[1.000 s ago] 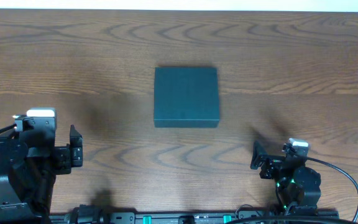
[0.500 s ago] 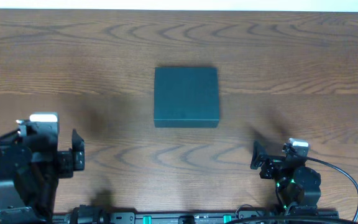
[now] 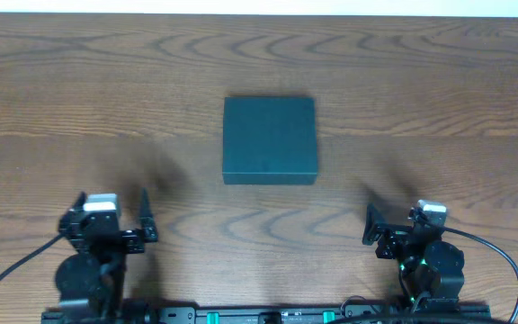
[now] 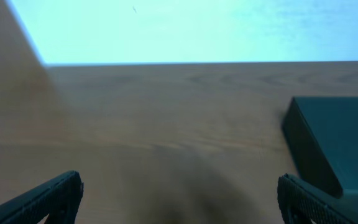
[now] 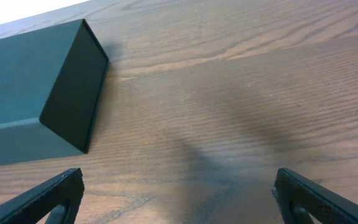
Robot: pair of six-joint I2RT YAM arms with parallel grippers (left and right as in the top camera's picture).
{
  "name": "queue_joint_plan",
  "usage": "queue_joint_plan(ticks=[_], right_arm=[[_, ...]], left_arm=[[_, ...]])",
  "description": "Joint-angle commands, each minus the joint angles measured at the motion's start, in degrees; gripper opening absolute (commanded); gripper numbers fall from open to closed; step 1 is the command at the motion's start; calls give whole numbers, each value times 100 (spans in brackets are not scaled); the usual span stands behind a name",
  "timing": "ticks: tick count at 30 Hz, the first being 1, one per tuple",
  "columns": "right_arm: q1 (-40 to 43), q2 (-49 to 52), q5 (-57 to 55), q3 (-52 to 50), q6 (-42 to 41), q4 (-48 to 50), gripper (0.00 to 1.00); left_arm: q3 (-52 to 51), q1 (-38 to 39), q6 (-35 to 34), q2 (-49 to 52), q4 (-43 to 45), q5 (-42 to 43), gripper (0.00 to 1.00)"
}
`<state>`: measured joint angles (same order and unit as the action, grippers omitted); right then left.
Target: Pack container
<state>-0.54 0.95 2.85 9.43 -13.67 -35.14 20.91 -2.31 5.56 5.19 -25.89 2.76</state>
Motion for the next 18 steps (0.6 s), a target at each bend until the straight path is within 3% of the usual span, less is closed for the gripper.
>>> queue_joint_plan(ticks=[1,10,18], right_arm=[[50,-59,-26,-59,-87,-2,99],[50,-59,-26,-59,-87,-2,99],[50,-59,-26,-59,-87,-2,99]], left_arm=[[-621,146,-804,-435,199,179,98],[-1423,245,-844,-507,411,142,98],[-1447,245,-824,-507,439,70,98]])
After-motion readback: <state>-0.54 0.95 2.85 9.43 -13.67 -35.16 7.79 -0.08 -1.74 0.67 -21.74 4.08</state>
